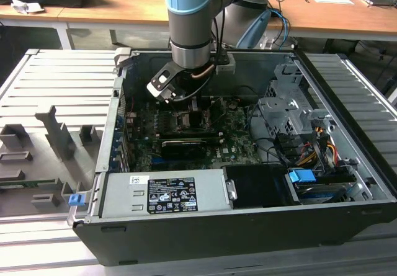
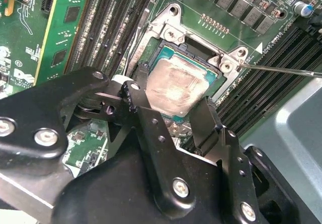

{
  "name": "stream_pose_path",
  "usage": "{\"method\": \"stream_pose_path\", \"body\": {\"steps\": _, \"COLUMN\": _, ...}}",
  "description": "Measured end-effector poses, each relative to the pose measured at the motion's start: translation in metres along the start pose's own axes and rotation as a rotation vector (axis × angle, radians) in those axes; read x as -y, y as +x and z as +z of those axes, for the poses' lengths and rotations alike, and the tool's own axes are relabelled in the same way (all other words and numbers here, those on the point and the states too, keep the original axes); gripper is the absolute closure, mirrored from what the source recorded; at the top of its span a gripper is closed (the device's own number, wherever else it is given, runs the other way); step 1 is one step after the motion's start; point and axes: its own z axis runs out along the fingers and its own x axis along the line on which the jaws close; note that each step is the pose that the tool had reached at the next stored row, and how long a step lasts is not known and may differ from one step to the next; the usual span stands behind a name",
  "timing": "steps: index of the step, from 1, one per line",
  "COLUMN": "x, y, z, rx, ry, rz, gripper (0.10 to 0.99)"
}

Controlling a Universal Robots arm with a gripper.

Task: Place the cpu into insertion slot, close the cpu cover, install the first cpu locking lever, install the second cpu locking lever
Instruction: 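Place the cpu into insertion slot, then close the cpu cover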

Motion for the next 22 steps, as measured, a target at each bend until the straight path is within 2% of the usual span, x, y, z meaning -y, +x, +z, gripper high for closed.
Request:
{"method": "stream_pose_path", "body": {"steps": 2, "x": -0.0005, "y": 0.0002, "z": -0.0054, "rx": 0.0000, "ry": 0.000, "rz": 0.000, "gripper": 0.486}}
{"method": "stream_pose_path", "body": {"steps": 3, "x": -0.0008, "y": 0.0002, "z": -0.0087, "rx": 0.0027, "ry": 0.002, "rz": 0.000, "gripper": 0.498}}
{"method": "stream_pose_path", "body": {"steps": 4, "x": -0.0012, "y": 0.0003, "z": -0.0111, "rx": 0.0058, "ry": 0.005, "rz": -0.001, "gripper": 0.631}}
{"method": "stream_pose_path", "body": {"steps": 6, "x": -0.0021, "y": 0.0003, "z": -0.0121, "rx": 0.0126, "ry": 0.011, "rz": -0.001, "gripper": 0.749}}
{"method": "stream_pose_path", "body": {"steps": 9, "x": -0.0024, "y": 0.0003, "z": -0.0126, "rx": 0.0160, "ry": 0.014, "rz": -0.001, "gripper": 0.933}}
{"method": "stream_pose_path", "body": {"steps": 10, "x": -0.0024, "y": 0.0004, "z": -0.0129, "rx": 0.0163, "ry": 0.014, "rz": -0.001, "gripper": 0.933}}
{"method": "stream_pose_path", "body": {"steps": 11, "x": -0.0025, "y": 0.0003, "z": -0.0134, "rx": 0.0163, "ry": 0.014, "rz": -0.001, "gripper": 0.980}}
{"method": "stream_pose_path", "body": {"steps": 18, "x": -0.0030, "y": 0.0004, "z": -0.0170, "rx": 0.0173, "ry": 0.015, "rz": -0.001, "gripper": 0.980}}
{"method": "stream_pose_path", "body": {"steps": 22, "x": -0.0070, "y": 0.0003, "z": -0.0167, "rx": 0.0176, "ry": 0.017, "rz": -0.001, "gripper": 0.980}}
